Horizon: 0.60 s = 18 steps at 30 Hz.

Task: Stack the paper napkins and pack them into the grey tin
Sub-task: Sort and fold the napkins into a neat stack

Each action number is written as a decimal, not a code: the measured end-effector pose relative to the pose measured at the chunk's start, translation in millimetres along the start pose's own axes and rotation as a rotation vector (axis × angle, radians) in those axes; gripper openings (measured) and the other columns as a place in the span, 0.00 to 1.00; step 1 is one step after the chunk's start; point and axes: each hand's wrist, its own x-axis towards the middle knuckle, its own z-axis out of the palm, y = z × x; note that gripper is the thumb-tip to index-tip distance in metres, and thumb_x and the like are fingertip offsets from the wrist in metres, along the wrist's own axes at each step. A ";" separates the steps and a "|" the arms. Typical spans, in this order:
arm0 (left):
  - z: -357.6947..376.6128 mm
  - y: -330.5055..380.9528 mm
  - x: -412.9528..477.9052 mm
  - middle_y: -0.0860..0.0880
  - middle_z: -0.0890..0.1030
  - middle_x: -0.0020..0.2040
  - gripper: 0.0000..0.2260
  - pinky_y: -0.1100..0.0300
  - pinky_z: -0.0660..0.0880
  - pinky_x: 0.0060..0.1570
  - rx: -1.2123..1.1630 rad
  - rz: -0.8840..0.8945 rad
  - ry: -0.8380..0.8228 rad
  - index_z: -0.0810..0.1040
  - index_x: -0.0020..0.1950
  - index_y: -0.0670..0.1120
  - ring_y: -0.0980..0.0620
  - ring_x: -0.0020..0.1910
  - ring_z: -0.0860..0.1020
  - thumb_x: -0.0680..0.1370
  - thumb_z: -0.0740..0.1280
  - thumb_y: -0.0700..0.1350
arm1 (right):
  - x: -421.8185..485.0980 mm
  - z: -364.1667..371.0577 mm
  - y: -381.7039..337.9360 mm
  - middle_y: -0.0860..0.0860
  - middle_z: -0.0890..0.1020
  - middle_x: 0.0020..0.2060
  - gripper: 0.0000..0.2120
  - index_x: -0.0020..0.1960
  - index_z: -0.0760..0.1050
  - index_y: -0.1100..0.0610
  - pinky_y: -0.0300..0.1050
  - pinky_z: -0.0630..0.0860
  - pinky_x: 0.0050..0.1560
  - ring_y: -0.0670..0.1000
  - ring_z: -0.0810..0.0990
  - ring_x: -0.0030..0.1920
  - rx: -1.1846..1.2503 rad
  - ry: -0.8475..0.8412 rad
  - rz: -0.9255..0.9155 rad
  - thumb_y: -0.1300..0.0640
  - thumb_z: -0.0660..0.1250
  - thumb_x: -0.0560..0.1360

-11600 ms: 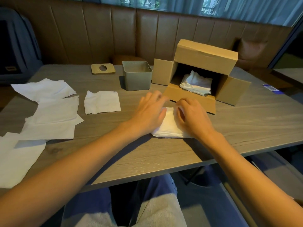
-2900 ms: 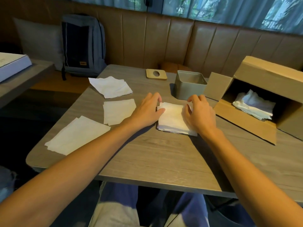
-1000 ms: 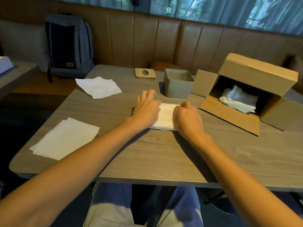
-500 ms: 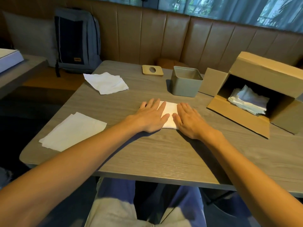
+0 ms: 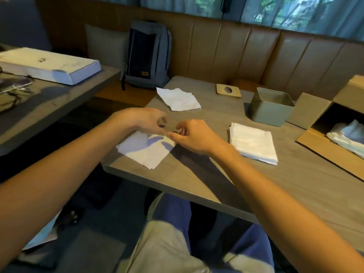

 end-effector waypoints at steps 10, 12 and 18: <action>15.7 -37.9 -0.7 0.52 0.78 0.50 0.08 0.60 0.75 0.44 -0.307 0.044 0.063 0.76 0.53 0.52 0.52 0.48 0.79 0.79 0.69 0.54 | 9.0 10.8 -5.6 0.47 0.79 0.45 0.04 0.52 0.76 0.52 0.36 0.74 0.40 0.46 0.78 0.44 0.115 0.118 0.030 0.52 0.66 0.80; 12.3 -22.9 -1.2 0.51 0.81 0.49 0.05 0.61 0.77 0.41 -0.551 0.076 0.127 0.78 0.53 0.52 0.52 0.47 0.81 0.80 0.69 0.50 | 2.4 -2.9 9.7 0.46 0.78 0.48 0.06 0.55 0.75 0.52 0.34 0.74 0.41 0.44 0.78 0.45 0.202 0.248 0.074 0.51 0.65 0.81; 10.0 72.3 31.8 0.53 0.78 0.57 0.13 0.61 0.79 0.47 -0.949 0.106 0.297 0.76 0.63 0.53 0.53 0.51 0.79 0.79 0.70 0.47 | -33.2 -63.9 76.6 0.49 0.77 0.55 0.13 0.64 0.75 0.56 0.44 0.78 0.53 0.50 0.77 0.52 0.234 0.588 0.278 0.55 0.66 0.81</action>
